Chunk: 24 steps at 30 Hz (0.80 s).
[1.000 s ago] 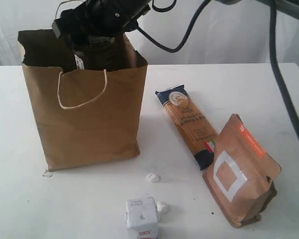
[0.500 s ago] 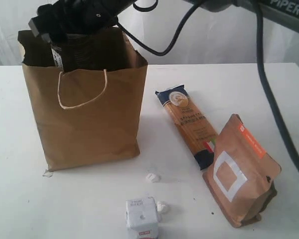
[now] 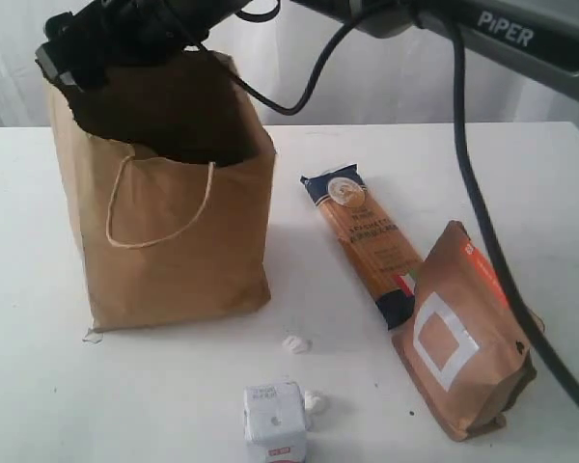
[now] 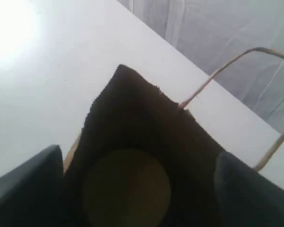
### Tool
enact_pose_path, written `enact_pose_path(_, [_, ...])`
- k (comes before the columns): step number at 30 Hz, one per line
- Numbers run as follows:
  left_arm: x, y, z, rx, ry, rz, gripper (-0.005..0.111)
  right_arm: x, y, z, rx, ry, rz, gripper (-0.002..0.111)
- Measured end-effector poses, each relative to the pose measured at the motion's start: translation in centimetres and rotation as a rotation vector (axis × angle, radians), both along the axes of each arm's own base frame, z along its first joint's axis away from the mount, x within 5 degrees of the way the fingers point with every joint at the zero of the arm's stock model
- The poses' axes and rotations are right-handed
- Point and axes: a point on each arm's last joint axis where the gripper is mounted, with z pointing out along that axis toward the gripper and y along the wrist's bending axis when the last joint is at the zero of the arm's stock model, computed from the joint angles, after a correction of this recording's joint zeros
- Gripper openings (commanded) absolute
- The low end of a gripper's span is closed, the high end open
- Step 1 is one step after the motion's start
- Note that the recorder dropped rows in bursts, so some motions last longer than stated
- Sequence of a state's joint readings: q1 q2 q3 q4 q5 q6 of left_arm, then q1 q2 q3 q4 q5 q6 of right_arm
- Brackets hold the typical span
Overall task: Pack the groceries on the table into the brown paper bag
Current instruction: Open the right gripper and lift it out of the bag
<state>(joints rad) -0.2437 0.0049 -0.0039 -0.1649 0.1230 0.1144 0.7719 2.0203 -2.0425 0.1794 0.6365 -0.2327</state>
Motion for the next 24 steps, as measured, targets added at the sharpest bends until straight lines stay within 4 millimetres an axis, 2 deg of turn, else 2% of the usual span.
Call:
enact_pose_path(14, [0.0, 0.0, 0.0, 0.000, 0.000, 0.000, 0.000, -0.1, -0.1, -0.2, -0.027, -0.002, 0.012, 0.081])
enact_pose_path(18, [0.0, 0.0, 0.0, 0.000, 0.000, 0.000, 0.000, -0.4, -0.7, 0.9, -0.049, -0.039, 0.010, 0.080])
enact_pose_path(24, [0.0, 0.0, 0.0, 0.000, 0.000, 0.000, 0.000, -1.9, -2.9, 3.7, -0.143, -0.086, -0.005, 0.069])
